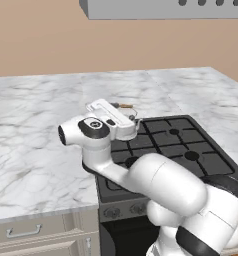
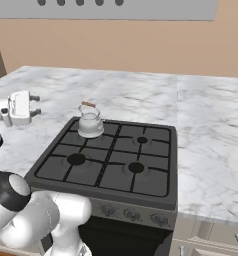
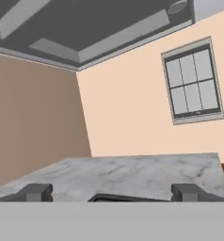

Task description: Pick the kettle from the cabinet and place it on a stove burner. Then pick the pot from the counter and place it on another stove burner. Finally, turn both burners on.

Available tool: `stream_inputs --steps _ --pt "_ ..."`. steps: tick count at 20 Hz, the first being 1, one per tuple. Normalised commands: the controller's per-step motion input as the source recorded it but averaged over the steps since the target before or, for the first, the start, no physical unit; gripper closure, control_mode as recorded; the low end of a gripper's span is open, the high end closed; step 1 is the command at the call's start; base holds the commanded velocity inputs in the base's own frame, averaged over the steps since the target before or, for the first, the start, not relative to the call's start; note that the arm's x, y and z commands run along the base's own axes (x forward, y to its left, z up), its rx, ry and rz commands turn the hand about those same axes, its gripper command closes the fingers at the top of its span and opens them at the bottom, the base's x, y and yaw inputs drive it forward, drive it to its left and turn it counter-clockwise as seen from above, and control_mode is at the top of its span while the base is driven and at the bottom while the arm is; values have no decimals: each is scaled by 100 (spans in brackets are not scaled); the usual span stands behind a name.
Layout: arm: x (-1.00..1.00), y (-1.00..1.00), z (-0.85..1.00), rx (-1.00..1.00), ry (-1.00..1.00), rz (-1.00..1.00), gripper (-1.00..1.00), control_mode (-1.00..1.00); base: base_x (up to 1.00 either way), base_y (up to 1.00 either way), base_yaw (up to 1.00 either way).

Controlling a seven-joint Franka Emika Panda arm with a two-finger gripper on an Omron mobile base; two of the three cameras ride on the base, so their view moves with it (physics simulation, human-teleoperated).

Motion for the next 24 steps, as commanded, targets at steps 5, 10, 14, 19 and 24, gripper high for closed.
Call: stream_inputs --steps 5,10,14,19,24 --pt "-34 -27 32 18 0 0 -100 -100 0 0 0" --pt "-45 -34 9 21 0 0 -100 -100 0 0 0" --pt "-57 -30 0 21 0 0 -100 -100 0 0 0" --pt "-58 -29 0 23 0 0 -100 -100 0 0 0" --pt "-51 -31 0 23 0 0 -100 -100 0 0 0"
